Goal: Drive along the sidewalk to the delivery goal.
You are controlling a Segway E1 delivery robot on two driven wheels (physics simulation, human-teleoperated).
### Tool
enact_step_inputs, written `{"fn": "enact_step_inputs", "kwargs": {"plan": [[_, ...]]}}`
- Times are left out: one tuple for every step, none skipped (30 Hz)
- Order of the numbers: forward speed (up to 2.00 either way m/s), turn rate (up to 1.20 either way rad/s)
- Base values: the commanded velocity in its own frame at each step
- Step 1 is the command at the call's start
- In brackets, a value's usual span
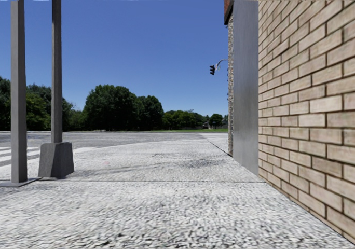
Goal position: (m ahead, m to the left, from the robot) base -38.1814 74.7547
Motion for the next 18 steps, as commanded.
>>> {"fn": "enact_step_inputs", "kwargs": {"plan": [[2.0,0.0],[2.0,0.0],[2.0,0.0],[2.0,0.0],[2.0,0.0],[2.0,0.0],[2.0,0.0],[2.0,0.0],[2.0,0.0],[2.0,0.0],[2.0,0.0],[2.0,0.0],[2.0,0.0],[2.0,0.0],[2.0,0.0],[2.0,0.0],[2.0,0.0],[2.0,0.0]]}}
